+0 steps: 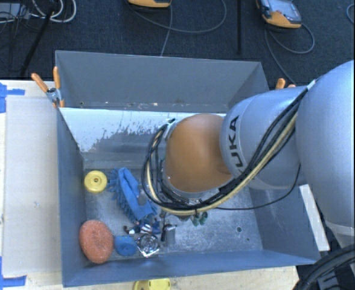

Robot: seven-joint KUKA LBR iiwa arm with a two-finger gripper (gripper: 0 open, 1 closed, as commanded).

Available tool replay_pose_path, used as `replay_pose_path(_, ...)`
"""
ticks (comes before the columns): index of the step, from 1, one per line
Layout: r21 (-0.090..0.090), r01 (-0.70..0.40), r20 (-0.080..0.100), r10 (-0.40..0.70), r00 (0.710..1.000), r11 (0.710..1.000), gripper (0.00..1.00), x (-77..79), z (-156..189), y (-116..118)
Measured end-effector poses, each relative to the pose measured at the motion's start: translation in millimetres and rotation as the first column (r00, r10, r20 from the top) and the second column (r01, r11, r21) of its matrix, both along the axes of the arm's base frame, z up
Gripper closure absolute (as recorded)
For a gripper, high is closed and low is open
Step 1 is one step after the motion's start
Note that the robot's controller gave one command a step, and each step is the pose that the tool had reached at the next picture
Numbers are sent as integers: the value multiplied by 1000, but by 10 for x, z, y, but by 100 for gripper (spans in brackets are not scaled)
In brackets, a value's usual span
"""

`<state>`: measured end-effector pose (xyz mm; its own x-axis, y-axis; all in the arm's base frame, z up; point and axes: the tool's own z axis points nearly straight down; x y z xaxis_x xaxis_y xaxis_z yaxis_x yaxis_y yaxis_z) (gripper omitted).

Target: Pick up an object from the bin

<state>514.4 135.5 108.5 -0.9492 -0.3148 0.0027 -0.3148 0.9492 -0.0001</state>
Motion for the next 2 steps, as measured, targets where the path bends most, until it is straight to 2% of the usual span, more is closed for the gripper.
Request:
replay_pose_path(1,1,-262,4,262,965,965,100,73,-193,-115)
replay_pose_path(2,2,-261,4,261,965,965,100,73,-194,-116)
